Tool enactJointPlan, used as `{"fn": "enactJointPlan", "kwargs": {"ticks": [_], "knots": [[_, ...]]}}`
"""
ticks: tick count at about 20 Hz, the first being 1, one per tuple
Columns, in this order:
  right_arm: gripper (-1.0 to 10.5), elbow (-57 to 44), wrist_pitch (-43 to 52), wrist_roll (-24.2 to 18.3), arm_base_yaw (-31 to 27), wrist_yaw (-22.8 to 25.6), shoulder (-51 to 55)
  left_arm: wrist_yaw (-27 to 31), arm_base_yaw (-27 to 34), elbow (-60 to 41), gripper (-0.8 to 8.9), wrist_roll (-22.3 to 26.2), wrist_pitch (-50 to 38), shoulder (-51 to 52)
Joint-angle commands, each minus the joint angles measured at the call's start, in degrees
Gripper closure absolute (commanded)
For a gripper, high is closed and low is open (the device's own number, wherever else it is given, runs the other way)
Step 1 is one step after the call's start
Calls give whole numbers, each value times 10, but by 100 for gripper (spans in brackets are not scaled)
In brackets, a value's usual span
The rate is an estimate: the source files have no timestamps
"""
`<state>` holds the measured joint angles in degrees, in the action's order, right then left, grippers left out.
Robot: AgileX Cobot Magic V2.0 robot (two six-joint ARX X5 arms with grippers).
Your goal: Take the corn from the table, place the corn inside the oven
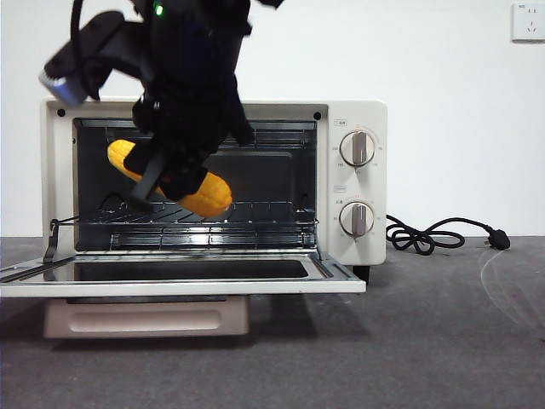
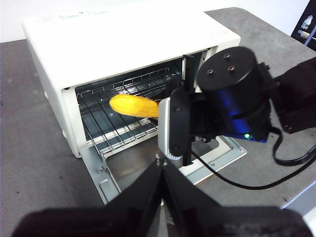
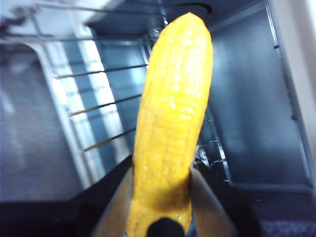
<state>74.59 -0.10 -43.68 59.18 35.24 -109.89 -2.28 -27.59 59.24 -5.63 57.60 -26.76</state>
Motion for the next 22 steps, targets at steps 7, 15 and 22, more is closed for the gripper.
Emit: {"fn": "enactJointPlan", "kwargs": {"ticks": [7,15,22], "knots": [[894,3,19,-42,-12,32,-29,0,-1,1,819,-3,16,3],[667,3,12,-31,-23,21,-29,0,-1,1,818,-3,24,3],[591,3,1,14,-19,27,-29,0,-1,1,818,-3,33,3]]}}
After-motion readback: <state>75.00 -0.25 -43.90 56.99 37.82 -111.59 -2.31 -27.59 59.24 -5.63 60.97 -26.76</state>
